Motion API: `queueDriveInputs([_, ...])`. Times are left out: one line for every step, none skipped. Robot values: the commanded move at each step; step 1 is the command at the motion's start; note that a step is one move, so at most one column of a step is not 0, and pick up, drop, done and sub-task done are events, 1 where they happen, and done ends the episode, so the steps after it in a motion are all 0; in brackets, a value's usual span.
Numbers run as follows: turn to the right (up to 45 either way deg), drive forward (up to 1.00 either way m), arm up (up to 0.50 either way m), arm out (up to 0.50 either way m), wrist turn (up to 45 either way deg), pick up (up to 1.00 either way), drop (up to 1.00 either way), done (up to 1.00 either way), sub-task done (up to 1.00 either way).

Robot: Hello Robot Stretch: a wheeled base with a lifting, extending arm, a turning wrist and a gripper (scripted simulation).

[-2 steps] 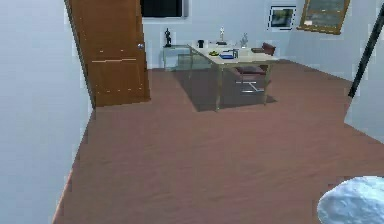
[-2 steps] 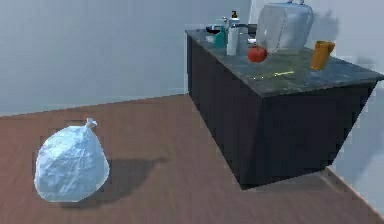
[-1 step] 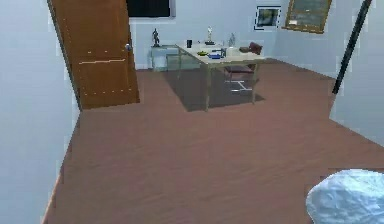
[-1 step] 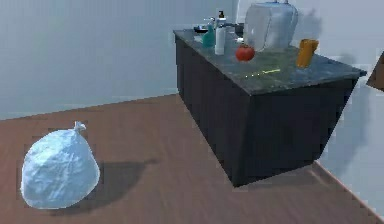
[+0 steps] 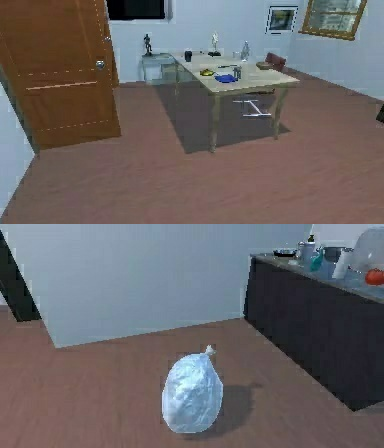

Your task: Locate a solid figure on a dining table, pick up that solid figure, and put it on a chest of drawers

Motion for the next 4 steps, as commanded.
queueDriveInputs([0.0,0.85,0.0,0.0,0.0,0.0,0.0,0.0,0.0])
queueDriveInputs([-15.0,0.0,0.0,0.0,0.0,0.0,0.0,0.0,0.0])
queueDriveInputs([0.0,1.0,0.0,0.0,0.0,0.0,0.0,0.0,0.0])
queueDriveInputs([0.0,0.8,0.0,0.0,0.0,0.0,0.0,0.0,0.0])
